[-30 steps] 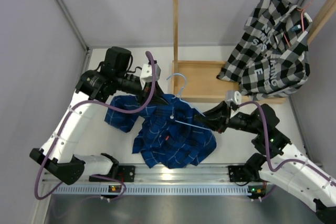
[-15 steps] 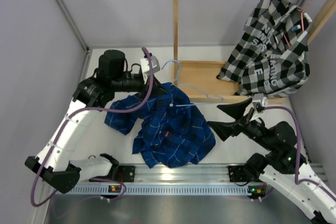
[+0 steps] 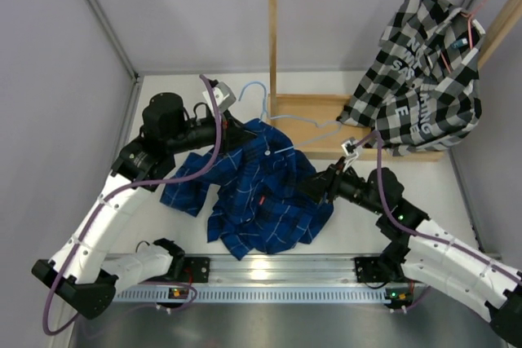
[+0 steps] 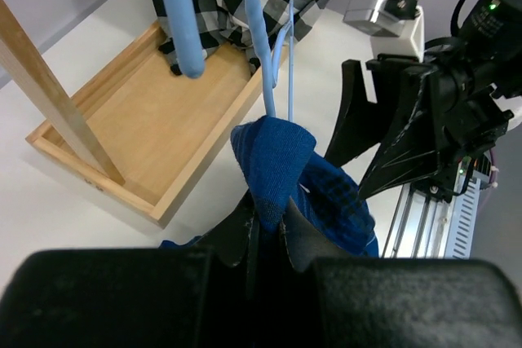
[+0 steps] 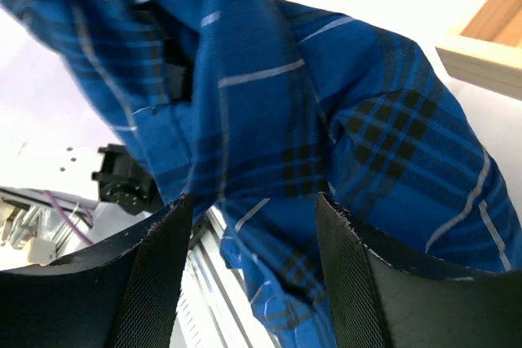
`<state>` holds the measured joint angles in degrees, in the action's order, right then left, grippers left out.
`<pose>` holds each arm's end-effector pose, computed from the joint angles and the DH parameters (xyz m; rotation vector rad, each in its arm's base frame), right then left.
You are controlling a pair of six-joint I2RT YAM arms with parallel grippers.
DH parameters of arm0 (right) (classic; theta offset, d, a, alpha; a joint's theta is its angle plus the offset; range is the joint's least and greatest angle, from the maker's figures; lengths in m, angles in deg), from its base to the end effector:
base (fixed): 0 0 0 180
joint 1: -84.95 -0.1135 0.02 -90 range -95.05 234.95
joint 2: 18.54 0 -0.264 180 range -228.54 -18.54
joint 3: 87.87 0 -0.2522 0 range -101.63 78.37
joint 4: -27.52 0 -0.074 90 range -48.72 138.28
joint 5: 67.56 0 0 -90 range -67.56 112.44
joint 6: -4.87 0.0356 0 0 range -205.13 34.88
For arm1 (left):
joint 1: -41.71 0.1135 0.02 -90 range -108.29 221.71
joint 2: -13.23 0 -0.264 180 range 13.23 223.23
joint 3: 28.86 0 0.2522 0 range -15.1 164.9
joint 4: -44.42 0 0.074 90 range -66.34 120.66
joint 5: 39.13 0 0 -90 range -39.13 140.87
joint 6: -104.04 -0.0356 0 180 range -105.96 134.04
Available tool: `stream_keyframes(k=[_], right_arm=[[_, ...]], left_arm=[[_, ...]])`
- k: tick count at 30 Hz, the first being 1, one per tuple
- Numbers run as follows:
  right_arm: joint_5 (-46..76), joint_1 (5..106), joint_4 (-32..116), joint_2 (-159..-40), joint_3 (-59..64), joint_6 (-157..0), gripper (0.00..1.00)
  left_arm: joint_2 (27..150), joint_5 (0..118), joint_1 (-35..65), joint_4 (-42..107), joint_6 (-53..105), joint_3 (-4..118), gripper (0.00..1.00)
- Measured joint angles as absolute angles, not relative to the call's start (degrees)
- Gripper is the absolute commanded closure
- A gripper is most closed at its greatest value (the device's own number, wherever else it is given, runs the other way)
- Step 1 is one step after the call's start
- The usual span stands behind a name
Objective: Place the shirt on the hanger
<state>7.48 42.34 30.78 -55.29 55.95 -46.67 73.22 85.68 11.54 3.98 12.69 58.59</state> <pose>0.1180 0.1210 0.2617 -0.2842 1.7790 1.2653 0.1734 -0.1243 0.4352 0.9171 1.6035 -0.8991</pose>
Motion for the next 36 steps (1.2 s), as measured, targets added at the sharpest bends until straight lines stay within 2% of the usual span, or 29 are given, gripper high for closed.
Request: stream_keyframes(k=[4, 6, 9, 15, 25, 33, 36], right_arm=[[9.18, 41.01, 27.77, -60.65, 55.1, -46.32, 0.44], [10.67, 40.09, 26.19, -62.33, 54.55, -46.08, 0.49], [13.51, 38.67, 24.79, -64.32, 54.47, -45.09, 0.5], [17.6, 34.12, 21.95, -66.16, 54.49, -43.8, 0.4], [30.16, 24.62, 21.16, -62.57, 54.44, -44.42, 0.4], [41.99, 23.46, 23.35, -68.69, 50.79, -45.71, 0.58], [44.48, 23.43, 23.74, -71.44, 48.48, -47.15, 0.9]], left_arm=[[72.87, 84.79, 11.54, 5.62, 14.35, 57.63, 1.0], [72.87, 84.04, 11.54, 6.17, 14.86, 57.63, 1.0], [72.85, 82.77, 11.54, 7.24, 15.71, 57.63, 1.0], [72.87, 79.91, 11.54, 7.78, 16.56, 57.63, 1.0], [73.13, 75.45, 11.54, 8.09, 18.24, 57.63, 1.0], [73.15, 76.06, 11.54, 8.88, 19.21, 57.63, 1.0], [73.15, 76.33, 11.54, 9.53, 19.51, 57.52, 1.0]])
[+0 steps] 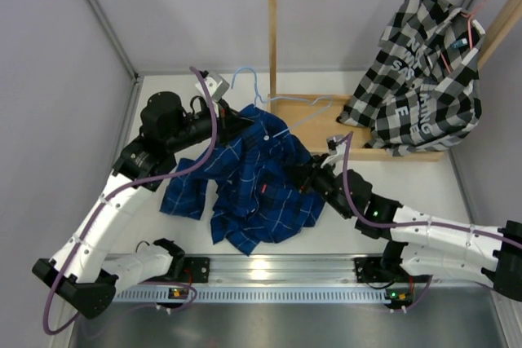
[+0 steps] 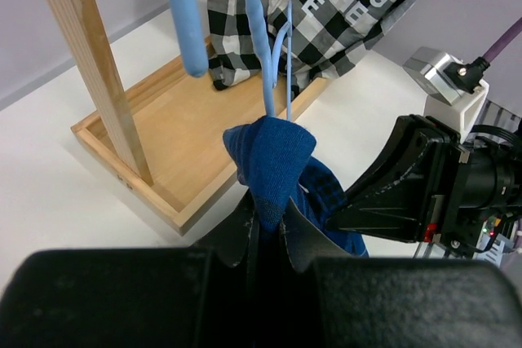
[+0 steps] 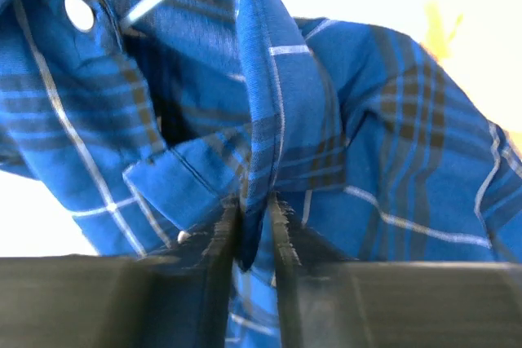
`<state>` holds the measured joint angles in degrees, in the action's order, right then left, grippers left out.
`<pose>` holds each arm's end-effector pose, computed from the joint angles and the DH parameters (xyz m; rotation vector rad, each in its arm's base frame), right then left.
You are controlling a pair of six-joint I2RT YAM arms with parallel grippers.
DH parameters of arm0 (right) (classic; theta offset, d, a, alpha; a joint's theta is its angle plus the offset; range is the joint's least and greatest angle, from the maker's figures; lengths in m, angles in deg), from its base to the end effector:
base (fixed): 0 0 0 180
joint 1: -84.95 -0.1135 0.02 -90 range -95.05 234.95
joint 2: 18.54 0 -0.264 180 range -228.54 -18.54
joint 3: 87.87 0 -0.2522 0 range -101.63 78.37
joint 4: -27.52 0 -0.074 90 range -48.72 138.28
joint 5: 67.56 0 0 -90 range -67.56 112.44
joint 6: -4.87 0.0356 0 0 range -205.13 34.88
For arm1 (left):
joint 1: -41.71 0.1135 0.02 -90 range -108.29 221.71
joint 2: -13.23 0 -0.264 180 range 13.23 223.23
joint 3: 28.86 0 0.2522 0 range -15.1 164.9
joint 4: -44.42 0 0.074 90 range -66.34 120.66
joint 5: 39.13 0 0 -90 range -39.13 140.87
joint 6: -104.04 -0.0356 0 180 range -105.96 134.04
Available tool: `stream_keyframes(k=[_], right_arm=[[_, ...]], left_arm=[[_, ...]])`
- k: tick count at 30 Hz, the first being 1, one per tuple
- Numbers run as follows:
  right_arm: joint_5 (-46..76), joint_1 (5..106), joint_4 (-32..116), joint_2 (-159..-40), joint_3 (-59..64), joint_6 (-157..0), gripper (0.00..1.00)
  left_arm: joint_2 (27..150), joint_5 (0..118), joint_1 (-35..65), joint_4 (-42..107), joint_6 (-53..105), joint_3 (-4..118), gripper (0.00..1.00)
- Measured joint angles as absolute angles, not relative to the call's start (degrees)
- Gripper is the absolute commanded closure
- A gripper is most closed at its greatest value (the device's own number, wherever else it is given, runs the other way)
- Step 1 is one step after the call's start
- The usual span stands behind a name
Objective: Place the shirt on the hanger
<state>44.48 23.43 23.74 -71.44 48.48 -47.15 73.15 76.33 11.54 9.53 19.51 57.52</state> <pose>0.1148 0.1837 0.2733 -0.0532 1.7568 0.9827 0.1812 -0.1230 0.4388 0.7051 1.6310 -0.8356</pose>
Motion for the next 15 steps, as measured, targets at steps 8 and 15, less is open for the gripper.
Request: stream_keyframes(k=[8, 15], right_arm=[[47.23, 26.69, 25.27, -72.54, 44.43, -50.65, 1.0], [31.5, 47.0, 32.62, -70.81, 41.57, -51.52, 1.0]], left_arm=[[72.34, 76.46, 11.54, 10.52, 19.77, 55.84, 1.0], [65.52, 76.79, 11.38, 10.69, 19.71, 50.9, 1.0]])
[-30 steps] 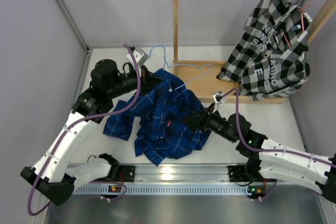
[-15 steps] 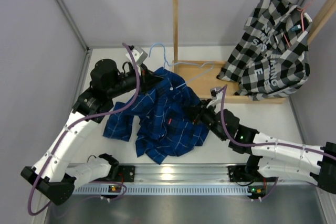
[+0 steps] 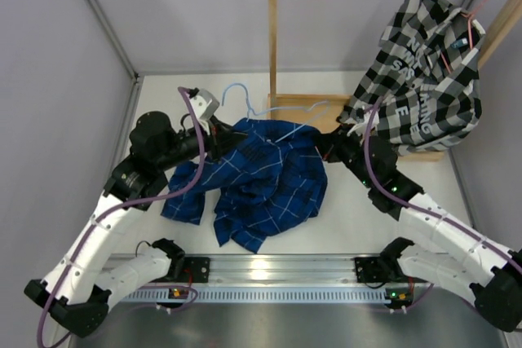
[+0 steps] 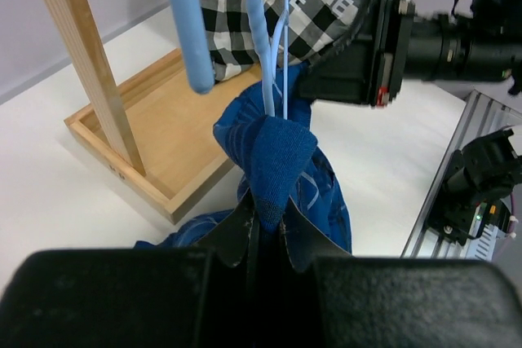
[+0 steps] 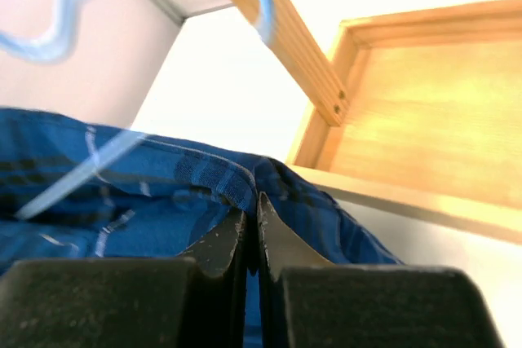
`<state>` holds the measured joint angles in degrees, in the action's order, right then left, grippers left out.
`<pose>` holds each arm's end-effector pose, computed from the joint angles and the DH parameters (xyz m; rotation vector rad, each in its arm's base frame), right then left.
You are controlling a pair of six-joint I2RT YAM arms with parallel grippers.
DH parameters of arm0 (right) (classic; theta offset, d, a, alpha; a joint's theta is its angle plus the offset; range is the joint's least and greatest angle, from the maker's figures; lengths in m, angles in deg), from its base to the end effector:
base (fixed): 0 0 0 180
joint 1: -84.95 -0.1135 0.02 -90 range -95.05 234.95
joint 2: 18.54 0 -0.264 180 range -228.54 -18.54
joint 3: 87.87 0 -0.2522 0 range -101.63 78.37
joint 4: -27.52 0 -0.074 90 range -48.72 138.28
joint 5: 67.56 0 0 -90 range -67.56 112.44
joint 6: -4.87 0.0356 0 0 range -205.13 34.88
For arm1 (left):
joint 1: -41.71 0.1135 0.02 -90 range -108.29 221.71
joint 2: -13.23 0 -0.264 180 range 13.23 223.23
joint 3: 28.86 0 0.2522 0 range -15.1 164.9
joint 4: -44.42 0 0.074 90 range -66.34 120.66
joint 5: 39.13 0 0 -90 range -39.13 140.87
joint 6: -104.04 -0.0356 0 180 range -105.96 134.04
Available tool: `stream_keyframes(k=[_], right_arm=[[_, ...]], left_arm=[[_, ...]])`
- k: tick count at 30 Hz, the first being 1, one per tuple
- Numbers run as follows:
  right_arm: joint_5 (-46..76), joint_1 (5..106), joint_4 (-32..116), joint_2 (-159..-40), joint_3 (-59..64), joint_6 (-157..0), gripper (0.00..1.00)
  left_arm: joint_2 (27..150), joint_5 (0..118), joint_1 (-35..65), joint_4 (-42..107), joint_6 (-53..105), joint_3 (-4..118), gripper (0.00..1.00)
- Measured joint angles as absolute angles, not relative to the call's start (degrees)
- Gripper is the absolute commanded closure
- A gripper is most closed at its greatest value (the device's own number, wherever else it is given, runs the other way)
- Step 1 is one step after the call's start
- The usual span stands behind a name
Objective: Place the shirt on the hanger
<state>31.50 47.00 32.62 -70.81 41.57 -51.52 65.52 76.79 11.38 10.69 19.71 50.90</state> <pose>0.1761 0.1302 0.3018 0.0567 1.7523 0.7953 0.1541 -0.1082 0.4271 0.7079 1.5910 -0.8457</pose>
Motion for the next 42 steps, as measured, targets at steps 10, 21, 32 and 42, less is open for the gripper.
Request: stream_keyframes(k=[10, 21, 32, 42], right_arm=[[11.06, 60.96, 43.5, -76.49, 30.09, -54.47, 1.0], [0.0, 63.91, 47.7, -83.33, 22.6, -56.39, 1.0], [-5.29, 66.76, 54.52, -89.72, 12.92, -60.46, 1.0], [7.02, 66.08, 71.06, -97.26, 0.22, -70.69, 1.0]], left_arm=[[60.71, 77.62, 11.23, 8.51, 19.05, 44.98, 1.0], [54.16, 77.4, 11.19, 5.31, 18.51, 38.46, 1.0], [54.64, 72.5, 9.22, 5.01, 16.84, 37.5, 1.0], [62.09, 58.78, -1.16, 7.13, 15.88, 38.27, 1.0]])
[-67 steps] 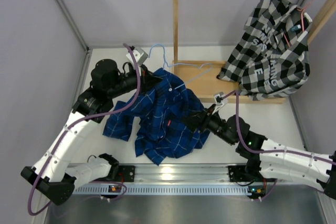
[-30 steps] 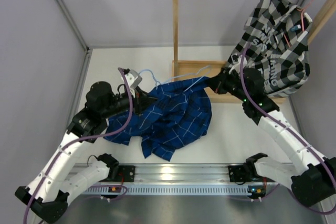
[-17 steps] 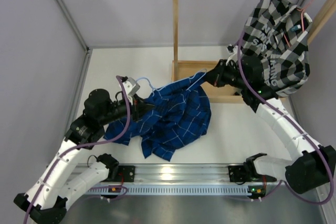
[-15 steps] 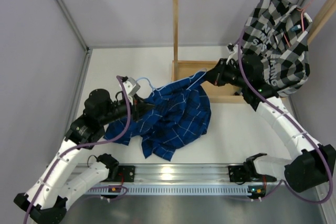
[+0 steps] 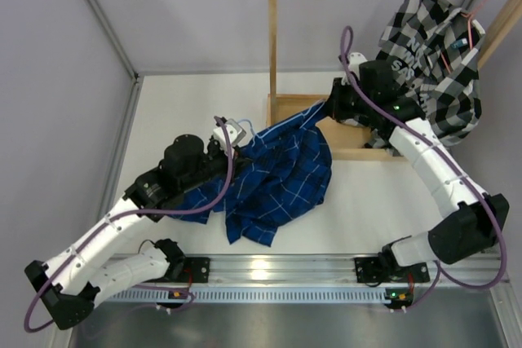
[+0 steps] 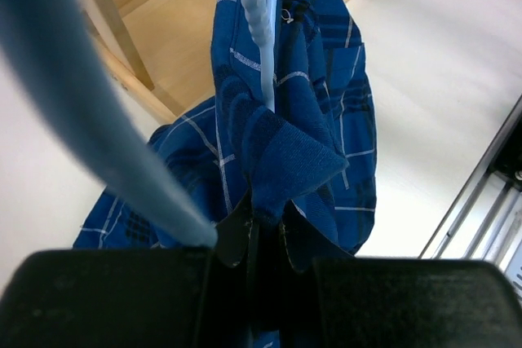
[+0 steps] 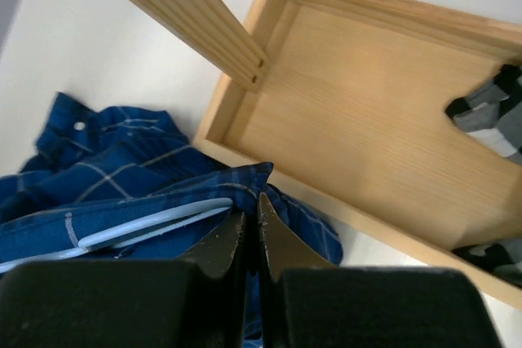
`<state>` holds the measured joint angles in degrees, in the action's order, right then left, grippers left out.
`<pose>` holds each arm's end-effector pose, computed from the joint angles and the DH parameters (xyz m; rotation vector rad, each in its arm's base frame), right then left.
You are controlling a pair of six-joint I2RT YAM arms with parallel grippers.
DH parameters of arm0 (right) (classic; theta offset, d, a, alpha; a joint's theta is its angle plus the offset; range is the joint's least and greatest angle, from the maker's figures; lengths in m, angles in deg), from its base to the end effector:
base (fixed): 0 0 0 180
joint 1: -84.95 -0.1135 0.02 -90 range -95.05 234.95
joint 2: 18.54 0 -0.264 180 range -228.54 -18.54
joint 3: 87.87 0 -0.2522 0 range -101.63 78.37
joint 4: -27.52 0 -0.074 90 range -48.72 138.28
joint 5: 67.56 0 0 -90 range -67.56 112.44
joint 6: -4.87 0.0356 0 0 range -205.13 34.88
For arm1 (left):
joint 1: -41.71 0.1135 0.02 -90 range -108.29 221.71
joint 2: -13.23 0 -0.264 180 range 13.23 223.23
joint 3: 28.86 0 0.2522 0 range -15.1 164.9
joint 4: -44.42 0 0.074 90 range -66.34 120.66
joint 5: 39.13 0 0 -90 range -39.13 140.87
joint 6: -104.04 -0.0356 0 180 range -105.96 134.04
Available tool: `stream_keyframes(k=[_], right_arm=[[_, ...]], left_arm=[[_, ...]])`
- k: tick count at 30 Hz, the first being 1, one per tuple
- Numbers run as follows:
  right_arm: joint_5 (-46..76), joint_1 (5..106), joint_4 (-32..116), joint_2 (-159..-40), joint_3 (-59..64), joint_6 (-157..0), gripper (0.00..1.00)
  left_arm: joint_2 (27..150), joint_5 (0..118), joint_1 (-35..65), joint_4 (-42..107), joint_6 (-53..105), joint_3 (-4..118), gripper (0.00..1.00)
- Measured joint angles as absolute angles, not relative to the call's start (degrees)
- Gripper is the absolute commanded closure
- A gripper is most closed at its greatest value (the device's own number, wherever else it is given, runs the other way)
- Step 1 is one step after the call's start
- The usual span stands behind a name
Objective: Place the shirt on the hanger
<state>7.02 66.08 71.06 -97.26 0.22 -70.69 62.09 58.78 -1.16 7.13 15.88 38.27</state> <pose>0.2878 0.1084 0.3752 -0.2483 2.1284 0.6281 0.1353 -0.1322 0.3558 0.7743 1.7947 -0.6543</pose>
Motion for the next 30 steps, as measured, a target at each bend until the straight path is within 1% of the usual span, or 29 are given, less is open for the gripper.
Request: stream_keyframes(k=[3, 8, 11, 15, 19, 24, 30], right_arm=[[14.19, 62.36, 74.6, -100.82, -4.18, -73.99, 1.0], [25.05, 57.01, 77.93, -106.04, -9.84, -78.23, 1.0], [29.03, 56.2, 78.8, -107.9, -13.05, -79.69, 1.0], [32.57, 56.24, 80.55, -108.1, -14.84, -81.03, 1.0], [32.63, 56.26, 81.53, -108.25, -15.19, -81.25, 1.0], [30.51, 57.18, 79.44, -107.55, -13.03, -80.02, 1.0], [19.87, 62.73, 73.03, -102.81, -3.89, -74.95, 1.0]], left_arm=[[63.73, 56.98, -1.99, 5.97, 15.53, 40.39, 1.0], [68.3, 55.67, -4.99, 0.53, 13.44, 47.6, 1.0], [71.93, 55.47, -7.89, -1.92, 12.5, 49.68, 1.0], [74.27, 56.59, -9.77, -1.09, 11.27, 49.59, 1.0], [73.06, 56.66, -9.75, -0.13, 11.12, 48.28, 1.0], [72.23, 53.38, -9.75, 0.0, 11.51, 47.99, 1.0], [72.21, 49.75, -10.1, 0.05, 15.1, 46.77, 1.0]])
